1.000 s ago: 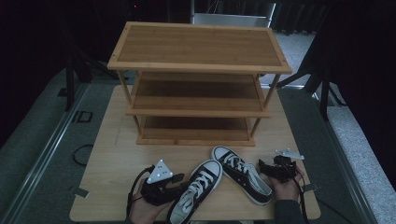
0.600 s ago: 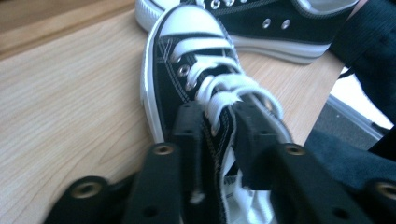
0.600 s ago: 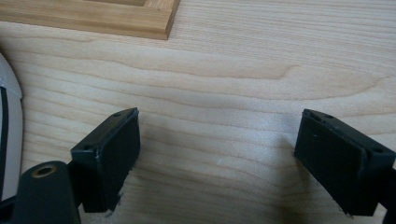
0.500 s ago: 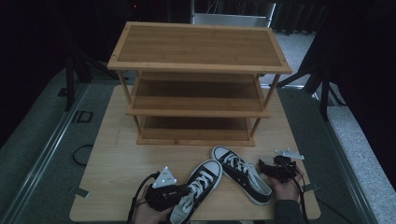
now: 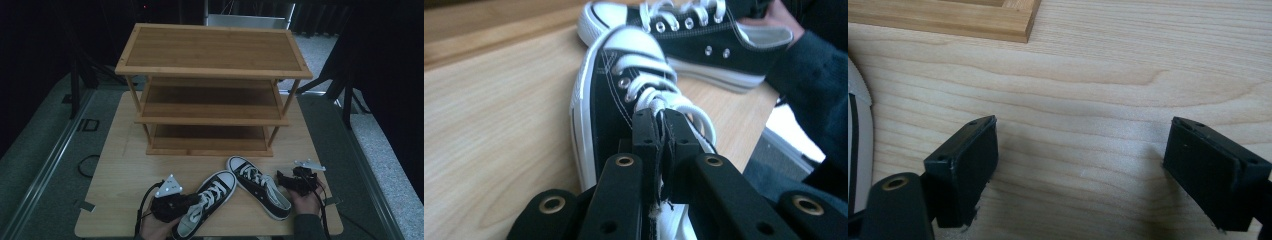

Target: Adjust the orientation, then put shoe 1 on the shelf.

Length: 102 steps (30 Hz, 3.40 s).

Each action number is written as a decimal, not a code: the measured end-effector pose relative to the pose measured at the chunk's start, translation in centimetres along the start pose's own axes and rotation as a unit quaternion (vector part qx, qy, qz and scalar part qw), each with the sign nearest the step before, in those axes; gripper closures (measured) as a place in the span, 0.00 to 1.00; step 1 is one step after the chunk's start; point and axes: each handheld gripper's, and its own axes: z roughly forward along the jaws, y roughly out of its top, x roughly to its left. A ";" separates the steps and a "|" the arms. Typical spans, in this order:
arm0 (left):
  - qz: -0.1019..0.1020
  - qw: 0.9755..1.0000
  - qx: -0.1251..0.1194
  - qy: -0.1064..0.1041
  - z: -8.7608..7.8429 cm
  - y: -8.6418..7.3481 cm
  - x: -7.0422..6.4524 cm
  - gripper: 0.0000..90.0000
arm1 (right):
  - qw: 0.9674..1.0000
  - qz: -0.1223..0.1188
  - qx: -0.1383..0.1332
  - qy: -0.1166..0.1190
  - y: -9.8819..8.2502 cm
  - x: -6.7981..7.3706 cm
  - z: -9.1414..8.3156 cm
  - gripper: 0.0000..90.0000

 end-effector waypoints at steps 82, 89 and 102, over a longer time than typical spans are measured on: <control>-0.173 0.984 -0.045 0.014 -1.8 -1.3 8.5 0.98 | 1.000 -0.005 0.000 0.004 0.0 0.0 0.0 0.16; -0.168 0.984 -0.056 0.008 -3.1 -0.3 8.3 0.97 | 1.000 -0.005 0.000 0.005 0.0 0.1 0.0 0.16; -0.154 0.985 -0.077 0.001 -5.0 2.1 8.2 0.97 | 1.000 -0.005 0.000 0.005 0.0 0.1 0.0 0.16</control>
